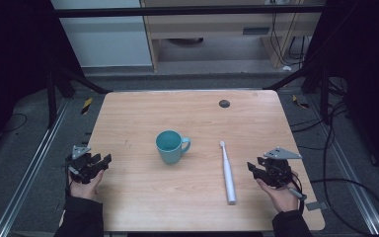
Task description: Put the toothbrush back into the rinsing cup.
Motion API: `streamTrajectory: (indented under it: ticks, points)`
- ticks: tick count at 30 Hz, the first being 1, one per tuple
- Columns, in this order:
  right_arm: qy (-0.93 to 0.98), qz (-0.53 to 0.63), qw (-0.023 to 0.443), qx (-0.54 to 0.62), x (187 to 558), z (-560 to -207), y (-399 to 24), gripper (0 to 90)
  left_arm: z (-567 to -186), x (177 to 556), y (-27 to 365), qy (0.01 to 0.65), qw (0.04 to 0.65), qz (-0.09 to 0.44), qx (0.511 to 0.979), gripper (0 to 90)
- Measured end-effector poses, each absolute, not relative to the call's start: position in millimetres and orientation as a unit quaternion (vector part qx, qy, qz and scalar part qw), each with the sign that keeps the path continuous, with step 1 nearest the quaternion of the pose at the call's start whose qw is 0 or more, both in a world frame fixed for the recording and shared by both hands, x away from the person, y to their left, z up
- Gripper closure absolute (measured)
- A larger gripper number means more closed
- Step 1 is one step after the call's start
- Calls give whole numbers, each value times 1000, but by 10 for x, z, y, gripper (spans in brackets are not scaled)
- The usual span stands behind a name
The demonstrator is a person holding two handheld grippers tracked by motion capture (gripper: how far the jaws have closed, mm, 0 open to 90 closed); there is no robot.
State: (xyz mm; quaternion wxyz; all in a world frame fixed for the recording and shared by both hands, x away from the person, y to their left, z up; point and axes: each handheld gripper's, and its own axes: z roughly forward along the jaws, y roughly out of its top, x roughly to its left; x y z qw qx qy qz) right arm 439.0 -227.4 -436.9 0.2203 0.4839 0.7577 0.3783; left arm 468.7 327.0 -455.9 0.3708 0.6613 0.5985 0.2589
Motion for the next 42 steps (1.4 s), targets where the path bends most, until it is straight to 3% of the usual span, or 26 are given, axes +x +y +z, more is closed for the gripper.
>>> streamTrajectory:
  ticks: [9, 21, 42]
  points:
    - [784, 368, 182, 466, 4301, -4436, -2195, 769, -4572, 4688, 3232, 593, 365, 255, 671, 567]
    - [796, 369, 161, 452, 4239, -4464, -2092, 895, -4583, 4692, 3214, 590, 359, 254, 677, 565]
    - [821, 382, 108, 410, 4153, -4583, -1778, 900, -4602, 4697, 3190, 585, 355, 251, 685, 559]
